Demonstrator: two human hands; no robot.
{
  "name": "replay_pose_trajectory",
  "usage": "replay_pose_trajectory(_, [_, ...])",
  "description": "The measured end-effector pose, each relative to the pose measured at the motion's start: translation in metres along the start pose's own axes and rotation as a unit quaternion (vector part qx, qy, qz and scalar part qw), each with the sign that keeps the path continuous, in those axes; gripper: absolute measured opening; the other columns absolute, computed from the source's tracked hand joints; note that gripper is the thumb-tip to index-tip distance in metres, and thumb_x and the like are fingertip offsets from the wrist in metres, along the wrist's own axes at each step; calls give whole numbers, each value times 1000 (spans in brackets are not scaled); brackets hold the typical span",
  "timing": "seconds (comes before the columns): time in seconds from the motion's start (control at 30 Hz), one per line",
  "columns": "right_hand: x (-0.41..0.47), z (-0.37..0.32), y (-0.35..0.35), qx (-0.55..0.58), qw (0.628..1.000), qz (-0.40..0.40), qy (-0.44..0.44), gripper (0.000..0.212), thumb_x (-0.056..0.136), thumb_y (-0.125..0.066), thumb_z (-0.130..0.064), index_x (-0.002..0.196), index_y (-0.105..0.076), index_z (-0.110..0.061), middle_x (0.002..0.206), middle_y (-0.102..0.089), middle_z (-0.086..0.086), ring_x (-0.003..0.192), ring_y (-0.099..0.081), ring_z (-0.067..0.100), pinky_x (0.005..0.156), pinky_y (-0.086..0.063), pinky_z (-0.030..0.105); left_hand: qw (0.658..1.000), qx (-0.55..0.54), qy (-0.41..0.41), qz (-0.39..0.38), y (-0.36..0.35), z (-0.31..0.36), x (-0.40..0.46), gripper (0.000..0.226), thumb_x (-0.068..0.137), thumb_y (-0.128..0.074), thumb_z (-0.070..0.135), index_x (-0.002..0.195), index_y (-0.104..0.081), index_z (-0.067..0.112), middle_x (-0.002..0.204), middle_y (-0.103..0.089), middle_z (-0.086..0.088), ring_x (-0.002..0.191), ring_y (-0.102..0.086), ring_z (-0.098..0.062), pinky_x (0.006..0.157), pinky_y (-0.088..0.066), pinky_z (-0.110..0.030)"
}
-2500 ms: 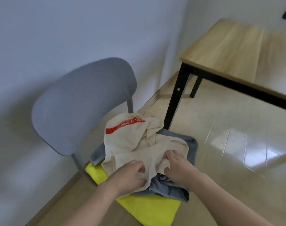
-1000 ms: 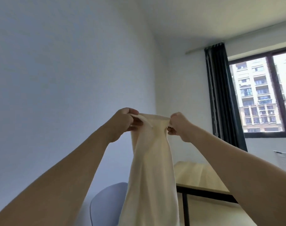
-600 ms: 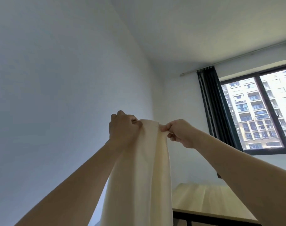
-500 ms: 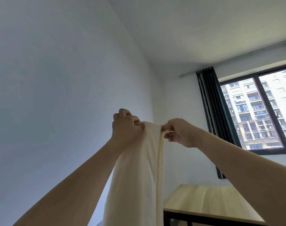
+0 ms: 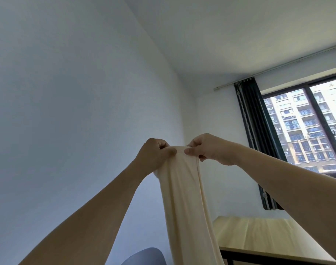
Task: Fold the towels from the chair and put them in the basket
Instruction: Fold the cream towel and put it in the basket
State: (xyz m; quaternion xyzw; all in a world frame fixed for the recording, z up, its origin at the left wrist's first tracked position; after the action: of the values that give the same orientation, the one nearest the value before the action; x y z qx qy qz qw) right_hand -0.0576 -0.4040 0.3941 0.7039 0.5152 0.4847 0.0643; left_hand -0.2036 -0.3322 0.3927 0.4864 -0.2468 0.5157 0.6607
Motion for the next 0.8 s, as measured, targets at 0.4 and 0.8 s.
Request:
replay_pose_trajectory(0.4, [-19,18,6,-149,989,-5,-10,10,93,-57,-15,85,-57,-11,80,-64,6,65,-61,15,67,-51,26,901,416,-111,-41,-7,2,-49,24,99,-33,24,95,-57,23,87,-49,1,72,-51,-21,67,-39,-29])
replay_pose_trajectory(0.8, [-23,6,16,-161,987,14,19,12,97,-49,-20,109,-54,-18,71,-54,-3,56,-46,10,50,-39,16,881,450,-123,83,5,35,-13,12,88,-39,3,81,-37,11,96,-37,-4,75,-37,-20,66,-32,-30])
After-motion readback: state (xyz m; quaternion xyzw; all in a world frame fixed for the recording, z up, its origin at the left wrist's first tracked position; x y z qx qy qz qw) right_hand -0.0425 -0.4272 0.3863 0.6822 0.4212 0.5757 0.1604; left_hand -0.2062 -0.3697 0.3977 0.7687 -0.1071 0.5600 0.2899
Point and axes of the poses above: each hand's wrist, its own x-axis towards the middle knuckle, its own y-axis out of the back of the hand, z = x × y, the point moved 7 cm from there along x, towards the middle knuckle
